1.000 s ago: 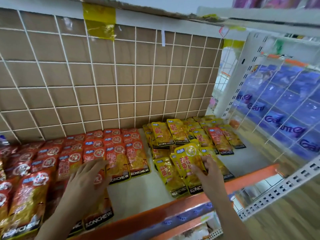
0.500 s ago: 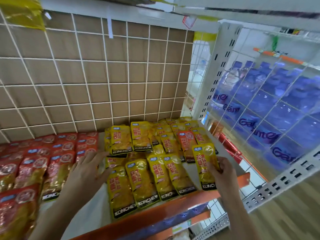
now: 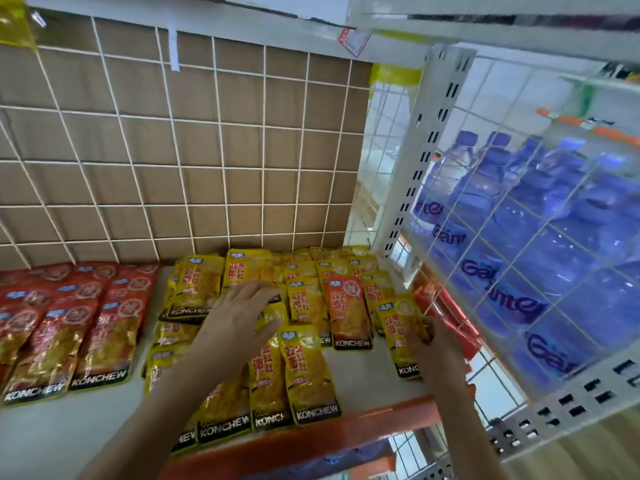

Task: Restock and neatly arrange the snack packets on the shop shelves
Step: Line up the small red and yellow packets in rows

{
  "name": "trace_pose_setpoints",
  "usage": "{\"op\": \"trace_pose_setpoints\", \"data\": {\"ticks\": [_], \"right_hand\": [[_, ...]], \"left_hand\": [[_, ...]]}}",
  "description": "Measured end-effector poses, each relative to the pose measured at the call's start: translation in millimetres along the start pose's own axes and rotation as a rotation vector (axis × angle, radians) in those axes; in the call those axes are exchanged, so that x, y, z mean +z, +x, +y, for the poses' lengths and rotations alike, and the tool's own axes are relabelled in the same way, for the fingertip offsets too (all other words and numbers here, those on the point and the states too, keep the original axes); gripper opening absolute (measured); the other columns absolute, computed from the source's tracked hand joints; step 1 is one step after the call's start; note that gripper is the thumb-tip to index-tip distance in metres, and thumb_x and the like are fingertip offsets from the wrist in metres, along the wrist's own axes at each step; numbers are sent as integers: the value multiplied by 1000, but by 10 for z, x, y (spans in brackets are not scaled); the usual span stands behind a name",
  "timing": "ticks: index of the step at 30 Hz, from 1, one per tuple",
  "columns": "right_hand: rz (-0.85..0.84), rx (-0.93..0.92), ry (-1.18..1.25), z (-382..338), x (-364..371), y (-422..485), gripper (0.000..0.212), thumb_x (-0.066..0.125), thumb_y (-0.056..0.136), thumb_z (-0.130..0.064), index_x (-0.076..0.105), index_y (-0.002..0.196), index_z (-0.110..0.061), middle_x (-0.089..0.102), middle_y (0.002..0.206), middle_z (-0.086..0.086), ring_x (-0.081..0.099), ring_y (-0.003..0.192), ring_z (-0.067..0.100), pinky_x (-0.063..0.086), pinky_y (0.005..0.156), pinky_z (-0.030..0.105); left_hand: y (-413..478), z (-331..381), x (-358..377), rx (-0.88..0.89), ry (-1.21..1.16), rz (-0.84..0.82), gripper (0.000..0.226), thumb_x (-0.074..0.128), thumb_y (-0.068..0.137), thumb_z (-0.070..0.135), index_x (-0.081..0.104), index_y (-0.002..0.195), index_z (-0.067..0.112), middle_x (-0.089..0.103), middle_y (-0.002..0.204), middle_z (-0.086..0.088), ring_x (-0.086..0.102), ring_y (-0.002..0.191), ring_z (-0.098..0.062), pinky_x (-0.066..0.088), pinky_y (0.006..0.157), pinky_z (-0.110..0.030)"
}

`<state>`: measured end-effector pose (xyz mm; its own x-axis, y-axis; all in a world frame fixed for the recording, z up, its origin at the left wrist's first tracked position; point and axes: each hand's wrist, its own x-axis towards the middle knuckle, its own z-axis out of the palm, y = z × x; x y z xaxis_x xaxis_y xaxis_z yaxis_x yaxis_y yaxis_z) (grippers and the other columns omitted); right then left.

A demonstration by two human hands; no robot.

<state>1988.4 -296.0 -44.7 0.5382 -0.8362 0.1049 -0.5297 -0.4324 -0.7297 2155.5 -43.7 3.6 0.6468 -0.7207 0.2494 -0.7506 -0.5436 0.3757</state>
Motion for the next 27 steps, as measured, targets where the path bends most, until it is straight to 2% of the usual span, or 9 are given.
{"op": "trace_pose_setpoints", "data": {"ticks": [2, 4, 8, 12, 17, 24, 27], "right_hand": [[-7, -16, -12, 23, 31, 6, 20, 63, 86, -31, 57, 102, -20, 59, 80, -8, 57, 71, 9, 43, 59, 26], [-27, -49, -11, 63, 77, 14, 30, 67, 81, -35, 58, 107, -21, 63, 90, -4, 62, 80, 14, 52, 71, 34], [-9, -100, -93, 51, 89, 4, 37, 68, 81, -34, 60, 113, -17, 60, 104, 3, 58, 95, 20, 50, 83, 39], [-30, -125, -89, 37, 99, -17, 43, 67, 79, -40, 59, 114, -17, 57, 104, 2, 57, 97, 20, 50, 85, 42], [-38, -151, -128, 58, 123, -23, 45, 69, 77, -41, 58, 113, -16, 54, 104, 1, 56, 98, 21, 50, 85, 42], [-24, -174, -175, 73, 142, -22, 47, 65, 79, -44, 58, 115, -15, 52, 104, 0, 52, 101, 19, 49, 88, 40], [-23, -165, -154, 80, 152, -25, 47, 64, 79, -44, 58, 115, -15, 50, 105, -1, 52, 103, 19, 49, 87, 41]], "left_hand": [[150, 172, 100, 21, -9, -36, 56, 38, 87, 53, 48, 132, 21, 47, 135, 3, 40, 126, -22, 34, 101, -38], [299, 331, 223, 63, -8, -101, 48, 45, 93, 42, 40, 137, 24, 39, 140, 5, 34, 129, -17, 30, 107, -35], [517, 519, 454, 76, -26, -179, 46, 44, 95, 40, 38, 138, 23, 37, 141, 4, 34, 129, -15, 31, 105, -31], [692, 599, 612, -8, -25, -126, 51, 47, 93, 44, 39, 137, 21, 38, 141, 0, 34, 129, -18, 34, 105, -33], [852, 642, 747, -119, 119, -194, 83, 51, 80, 65, 27, 143, 17, 34, 144, -5, 28, 135, -25, 25, 109, -40], [902, 622, 811, -124, 128, -148, 83, 58, 77, 63, 30, 141, 18, 36, 142, -3, 28, 134, -26, 26, 108, -41], [884, 663, 811, -100, 87, -91, 80, 64, 77, 55, 31, 140, 20, 38, 138, -3, 32, 131, -24, 28, 106, -37]]}}
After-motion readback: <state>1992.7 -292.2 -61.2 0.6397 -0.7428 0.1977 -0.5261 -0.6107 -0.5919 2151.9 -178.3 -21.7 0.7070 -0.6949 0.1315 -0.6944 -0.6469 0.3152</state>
